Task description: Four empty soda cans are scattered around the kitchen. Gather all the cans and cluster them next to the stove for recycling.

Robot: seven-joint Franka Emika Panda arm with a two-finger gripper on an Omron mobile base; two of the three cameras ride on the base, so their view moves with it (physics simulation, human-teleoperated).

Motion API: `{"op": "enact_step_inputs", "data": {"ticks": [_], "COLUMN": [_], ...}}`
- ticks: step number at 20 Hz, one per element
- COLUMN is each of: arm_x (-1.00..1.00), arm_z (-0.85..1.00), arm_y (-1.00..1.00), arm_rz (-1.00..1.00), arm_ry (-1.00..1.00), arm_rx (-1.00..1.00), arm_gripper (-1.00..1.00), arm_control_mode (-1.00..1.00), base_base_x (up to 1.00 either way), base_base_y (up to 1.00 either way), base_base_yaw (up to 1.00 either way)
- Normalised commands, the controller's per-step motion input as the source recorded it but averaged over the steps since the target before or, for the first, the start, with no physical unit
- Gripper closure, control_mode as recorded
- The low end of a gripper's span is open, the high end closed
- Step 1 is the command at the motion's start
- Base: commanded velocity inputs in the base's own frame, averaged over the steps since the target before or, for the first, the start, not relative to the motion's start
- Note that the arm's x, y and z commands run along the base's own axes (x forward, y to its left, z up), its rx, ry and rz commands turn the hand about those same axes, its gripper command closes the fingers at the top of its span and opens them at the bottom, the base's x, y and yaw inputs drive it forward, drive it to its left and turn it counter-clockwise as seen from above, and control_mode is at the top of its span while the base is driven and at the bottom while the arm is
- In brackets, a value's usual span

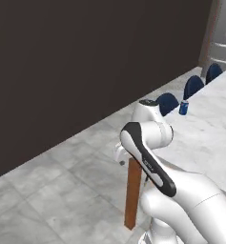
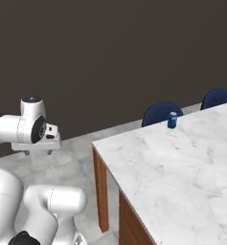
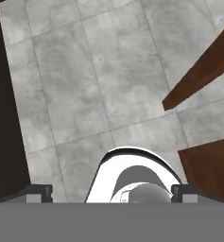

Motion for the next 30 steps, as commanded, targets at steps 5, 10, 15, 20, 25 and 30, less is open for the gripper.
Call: {"op": "enact_step_inputs", "data": {"ticks": [5, 10, 15, 20, 25, 30], "arm_x": [0.0, 0.0, 0.0, 0.0, 0.0, 0.0], "arm_z": [0.0, 0.0, 0.0, 0.0, 0.0, 0.0], "arm_y": [0.0, 0.0, 0.0, 0.0, 0.0, 0.0], "arm_rz": [0.0, 0.0, 0.0, 0.0, 0.0, 0.0], "arm_ry": [0.0, 0.0, 0.0, 0.0, 0.0, 0.0], "arm_rx": [0.0, 0.0, 0.0, 0.0, 0.0, 0.0], "arm_gripper": [-1.0, -1.0, -1.0, -1.0, -1.0, -1.0], "arm_control_mode": [1.0, 1.0, 1.0, 1.0, 1.0, 1.0], "base_base_x": [0.74, 0.83, 0.73, 0.47, 0.26, 0.19], "base_base_y": [0.76, 0.68, 0.66, 0.35, 0.17, 0.07], "base_base_yaw": [-0.09, -0.11, -0.16, -0.34, -0.41, -0.44]}}
